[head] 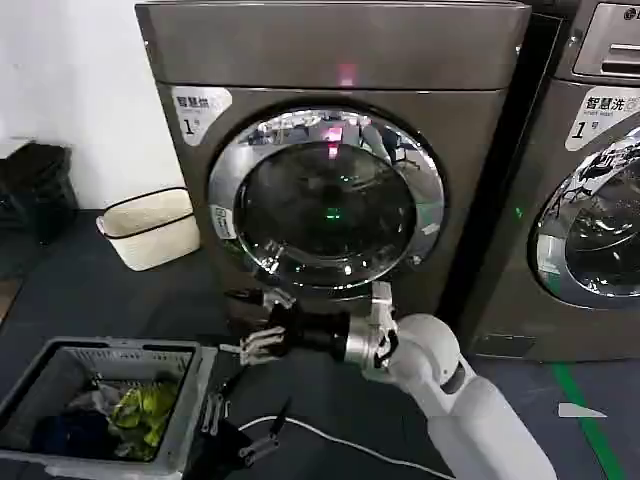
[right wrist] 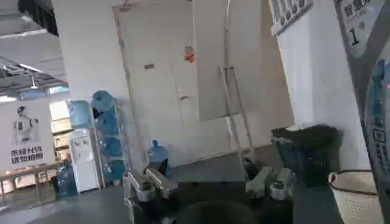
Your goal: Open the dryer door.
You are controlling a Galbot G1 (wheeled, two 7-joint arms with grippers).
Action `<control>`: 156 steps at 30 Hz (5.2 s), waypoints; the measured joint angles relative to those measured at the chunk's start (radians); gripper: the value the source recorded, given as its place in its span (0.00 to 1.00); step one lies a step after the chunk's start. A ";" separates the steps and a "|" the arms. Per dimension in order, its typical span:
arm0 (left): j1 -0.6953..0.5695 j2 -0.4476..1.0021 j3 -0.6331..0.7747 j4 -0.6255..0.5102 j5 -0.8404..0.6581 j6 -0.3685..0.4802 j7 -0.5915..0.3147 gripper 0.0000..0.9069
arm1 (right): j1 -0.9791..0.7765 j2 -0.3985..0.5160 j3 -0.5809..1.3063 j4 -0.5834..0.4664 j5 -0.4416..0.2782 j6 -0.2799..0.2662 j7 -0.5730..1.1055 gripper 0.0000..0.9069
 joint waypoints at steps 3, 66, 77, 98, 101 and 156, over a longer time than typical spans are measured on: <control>-0.001 0.000 0.001 0.000 0.000 0.000 0.000 1.00 | -0.010 0.001 0.010 0.011 0.002 0.007 0.027 1.00; 0.004 0.002 -0.007 -0.024 -0.002 -0.008 0.002 1.00 | 0.197 0.119 -0.052 -0.528 -0.470 0.466 0.258 1.00; 0.003 0.002 -0.007 -0.024 -0.002 -0.008 0.002 1.00 | 0.232 0.183 -0.069 -0.612 -0.510 0.469 0.292 1.00; 0.003 -0.003 -0.005 -0.022 -0.001 -0.008 0.003 1.00 | 0.316 0.302 -0.105 -0.769 -0.554 0.483 0.324 1.00; 0.002 -0.005 -0.006 -0.021 0.000 -0.008 0.003 1.00 | 0.331 0.315 -0.111 -0.793 -0.555 0.487 0.326 1.00; 0.002 -0.025 -0.091 -0.015 -0.005 -0.015 0.000 1.00 | 0.372 0.229 -0.186 -0.817 -0.362 0.607 -0.158 1.00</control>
